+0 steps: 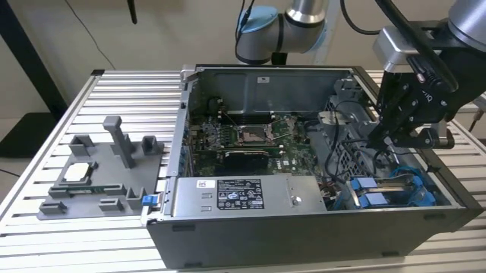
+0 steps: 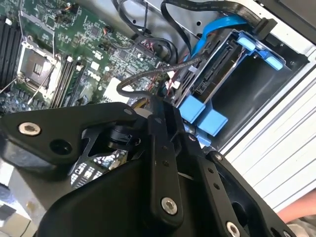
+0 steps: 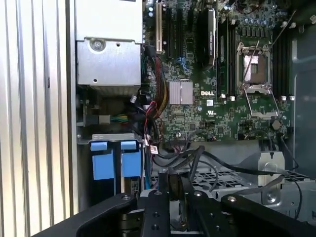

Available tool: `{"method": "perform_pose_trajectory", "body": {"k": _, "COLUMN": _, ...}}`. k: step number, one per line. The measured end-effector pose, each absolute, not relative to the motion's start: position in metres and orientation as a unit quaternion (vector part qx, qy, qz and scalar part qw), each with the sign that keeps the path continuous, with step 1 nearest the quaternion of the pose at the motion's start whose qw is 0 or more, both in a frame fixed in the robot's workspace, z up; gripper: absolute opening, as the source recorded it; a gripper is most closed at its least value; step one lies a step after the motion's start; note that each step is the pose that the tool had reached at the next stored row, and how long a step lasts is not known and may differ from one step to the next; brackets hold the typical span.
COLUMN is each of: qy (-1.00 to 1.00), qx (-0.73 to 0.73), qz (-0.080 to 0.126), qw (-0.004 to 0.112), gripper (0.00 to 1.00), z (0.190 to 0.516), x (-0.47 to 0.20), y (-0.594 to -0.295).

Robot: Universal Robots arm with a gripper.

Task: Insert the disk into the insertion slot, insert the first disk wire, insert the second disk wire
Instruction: 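Insert the first disk wire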

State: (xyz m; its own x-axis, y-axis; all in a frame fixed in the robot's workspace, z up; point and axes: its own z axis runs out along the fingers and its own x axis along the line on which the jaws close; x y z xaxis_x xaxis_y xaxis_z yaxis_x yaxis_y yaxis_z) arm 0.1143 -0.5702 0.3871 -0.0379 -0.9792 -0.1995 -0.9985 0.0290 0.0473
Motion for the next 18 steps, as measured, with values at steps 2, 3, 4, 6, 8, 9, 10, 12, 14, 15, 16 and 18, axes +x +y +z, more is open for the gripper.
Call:
{"method": "perform_pose_trajectory", "body": {"k": 2, "qy": 0.715, "qx": -0.692, "qz": 0.087, "qw": 0.056, "gripper": 0.00, "z": 0.3871, "x": 0.1143, "y": -0.5703}}
{"method": "perform_pose_trajectory", "body": {"k": 3, "qy": 0.714, "qx": -0.692, "qz": 0.087, "qw": 0.056, "gripper": 0.00, "z": 0.3871, "x": 0.1143, "y": -0.5703}}
{"method": "perform_pose_trajectory", "body": {"k": 4, "qy": 0.714, "qx": -0.692, "qz": 0.087, "qw": 0.056, "gripper": 0.00, "z": 0.3871, "x": 0.1143, "y": -0.5703}}
{"method": "perform_pose_trajectory", "body": {"k": 6, "qy": 0.714, "qx": -0.692, "qz": 0.087, "qw": 0.056, "gripper": 0.00, "z": 0.3871, "x": 0.1143, "y": -0.5703}}
{"method": "perform_pose_trajectory", "body": {"k": 8, "qy": 0.714, "qx": -0.692, "qz": 0.087, "qw": 0.056, "gripper": 0.00, "z": 0.3871, "x": 0.1143, "y": -0.5703}}
{"method": "perform_pose_trajectory", "body": {"k": 9, "qy": 0.714, "qx": -0.692, "qz": 0.087, "qw": 0.055, "gripper": 0.00, "z": 0.3871, "x": 0.1143, "y": -0.5703}}
{"method": "perform_pose_trajectory", "body": {"k": 10, "qy": 0.714, "qx": -0.692, "qz": 0.087, "qw": 0.056, "gripper": 0.00, "z": 0.3870, "x": 0.1143, "y": -0.5703}}
{"method": "perform_pose_trajectory", "body": {"k": 12, "qy": 0.714, "qx": -0.693, "qz": 0.086, "qw": 0.056, "gripper": 0.00, "z": 0.3865, "x": 0.1144, "y": -0.5703}}
{"method": "perform_pose_trajectory", "body": {"k": 14, "qy": 0.714, "qx": -0.693, "qz": 0.084, "qw": 0.055, "gripper": 0.00, "z": 0.3864, "x": 0.1144, "y": -0.5703}}
{"method": "perform_pose_trajectory", "body": {"k": 15, "qy": 0.714, "qx": -0.693, "qz": 0.083, "qw": 0.054, "gripper": 0.00, "z": 0.3863, "x": 0.1145, "y": -0.5703}}
{"method": "perform_pose_trajectory", "body": {"k": 16, "qy": 0.715, "qx": -0.693, "qz": 0.081, "qw": 0.053, "gripper": 0.00, "z": 0.3862, "x": 0.1146, "y": -0.5703}}
{"method": "perform_pose_trajectory", "body": {"k": 18, "qy": 0.715, "qx": -0.693, "qz": 0.079, "qw": 0.051, "gripper": 0.00, "z": 0.3859, "x": 0.1152, "y": -0.5703}}
